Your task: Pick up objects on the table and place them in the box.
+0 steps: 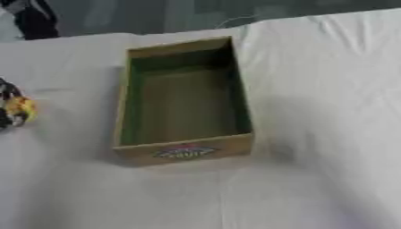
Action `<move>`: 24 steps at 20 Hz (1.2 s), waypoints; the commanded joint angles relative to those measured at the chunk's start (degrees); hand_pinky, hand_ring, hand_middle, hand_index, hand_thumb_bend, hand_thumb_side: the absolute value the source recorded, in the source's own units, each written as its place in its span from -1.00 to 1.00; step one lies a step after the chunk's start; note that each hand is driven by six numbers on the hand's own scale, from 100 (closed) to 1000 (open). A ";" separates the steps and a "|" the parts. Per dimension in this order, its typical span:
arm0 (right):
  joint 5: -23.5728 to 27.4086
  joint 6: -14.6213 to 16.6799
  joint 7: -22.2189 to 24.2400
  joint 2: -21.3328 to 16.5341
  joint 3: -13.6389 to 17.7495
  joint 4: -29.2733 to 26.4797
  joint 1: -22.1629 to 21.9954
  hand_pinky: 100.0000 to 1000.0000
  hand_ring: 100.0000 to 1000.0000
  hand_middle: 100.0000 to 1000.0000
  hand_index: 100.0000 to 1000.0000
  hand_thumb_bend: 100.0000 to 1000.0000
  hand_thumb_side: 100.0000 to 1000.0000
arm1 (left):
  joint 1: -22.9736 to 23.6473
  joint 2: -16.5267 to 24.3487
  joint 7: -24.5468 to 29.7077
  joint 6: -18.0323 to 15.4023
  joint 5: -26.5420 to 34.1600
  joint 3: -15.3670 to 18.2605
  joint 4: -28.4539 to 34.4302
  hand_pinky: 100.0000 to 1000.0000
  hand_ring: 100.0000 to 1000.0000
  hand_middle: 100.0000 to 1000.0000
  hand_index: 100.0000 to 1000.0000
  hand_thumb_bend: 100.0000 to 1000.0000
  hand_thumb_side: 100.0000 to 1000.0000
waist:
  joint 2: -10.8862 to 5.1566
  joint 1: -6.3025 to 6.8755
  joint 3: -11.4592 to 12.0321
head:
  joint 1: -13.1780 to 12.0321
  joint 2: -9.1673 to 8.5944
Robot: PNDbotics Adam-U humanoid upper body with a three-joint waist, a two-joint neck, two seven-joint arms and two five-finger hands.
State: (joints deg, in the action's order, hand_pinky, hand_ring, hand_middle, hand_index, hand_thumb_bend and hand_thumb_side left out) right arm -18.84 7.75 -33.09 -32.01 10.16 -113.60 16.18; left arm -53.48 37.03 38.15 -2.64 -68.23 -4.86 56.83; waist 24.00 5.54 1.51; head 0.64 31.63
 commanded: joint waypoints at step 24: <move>0.36 0.03 -0.63 -1.06 0.37 -0.99 0.49 0.46 0.47 0.43 0.68 -1.00 0.68 | -0.28 1.70 -10.19 4.07 10.82 -0.11 1.81 -0.36 0.01 -0.15 0.12 -1.00 -0.60 | -1.57 -0.57 0.29 | 0.07 -0.14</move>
State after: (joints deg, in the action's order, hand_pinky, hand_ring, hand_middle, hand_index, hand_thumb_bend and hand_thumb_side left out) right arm -18.71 7.77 -33.54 -32.00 10.16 -113.60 16.18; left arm -52.94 36.98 28.90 1.10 -57.46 -5.39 57.50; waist 23.99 5.19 1.66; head 0.68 31.63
